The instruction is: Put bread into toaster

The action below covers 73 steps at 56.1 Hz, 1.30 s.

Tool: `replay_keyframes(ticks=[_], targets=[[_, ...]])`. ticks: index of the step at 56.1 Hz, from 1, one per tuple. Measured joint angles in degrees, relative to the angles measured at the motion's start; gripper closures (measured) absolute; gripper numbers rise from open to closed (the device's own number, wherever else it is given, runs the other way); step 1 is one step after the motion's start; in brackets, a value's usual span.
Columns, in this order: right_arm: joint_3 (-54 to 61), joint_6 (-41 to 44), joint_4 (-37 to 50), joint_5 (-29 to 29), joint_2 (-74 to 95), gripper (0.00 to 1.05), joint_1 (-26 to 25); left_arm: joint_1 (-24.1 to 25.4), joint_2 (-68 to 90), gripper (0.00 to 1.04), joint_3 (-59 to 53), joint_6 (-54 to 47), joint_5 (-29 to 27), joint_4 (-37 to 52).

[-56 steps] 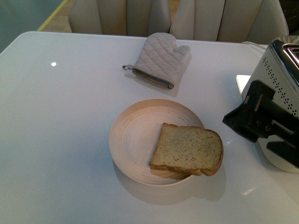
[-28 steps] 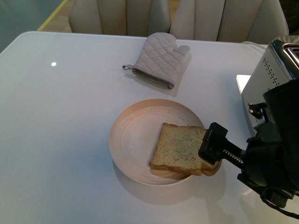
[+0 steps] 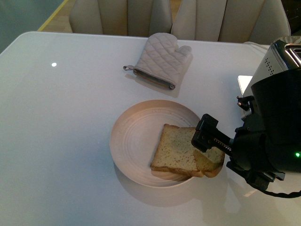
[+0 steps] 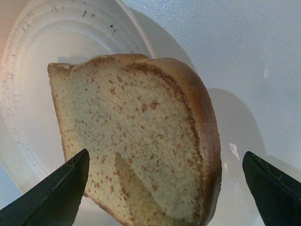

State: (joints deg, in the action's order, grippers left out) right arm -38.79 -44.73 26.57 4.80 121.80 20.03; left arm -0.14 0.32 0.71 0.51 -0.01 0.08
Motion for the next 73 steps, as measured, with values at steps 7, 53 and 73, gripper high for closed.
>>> replay_keyframes(ticks=[7, 53, 73], targets=[[-0.2, 0.2, 0.2, 0.2, 0.6, 0.11, 0.1, 0.0, 0.0, 0.07, 0.0, 0.0, 0.0, 0.0], [1.2, 0.8, 6.9, 1.6, -4.9, 1.02, 0.3, 0.0, 0.0, 0.07, 0.0, 0.0, 0.0, 0.0], [1.3, 10.0, 2.2, -0.4, -23.8, 1.02, -1.9, 0.0, 0.0, 0.07, 0.0, 0.0, 0.0, 0.0]])
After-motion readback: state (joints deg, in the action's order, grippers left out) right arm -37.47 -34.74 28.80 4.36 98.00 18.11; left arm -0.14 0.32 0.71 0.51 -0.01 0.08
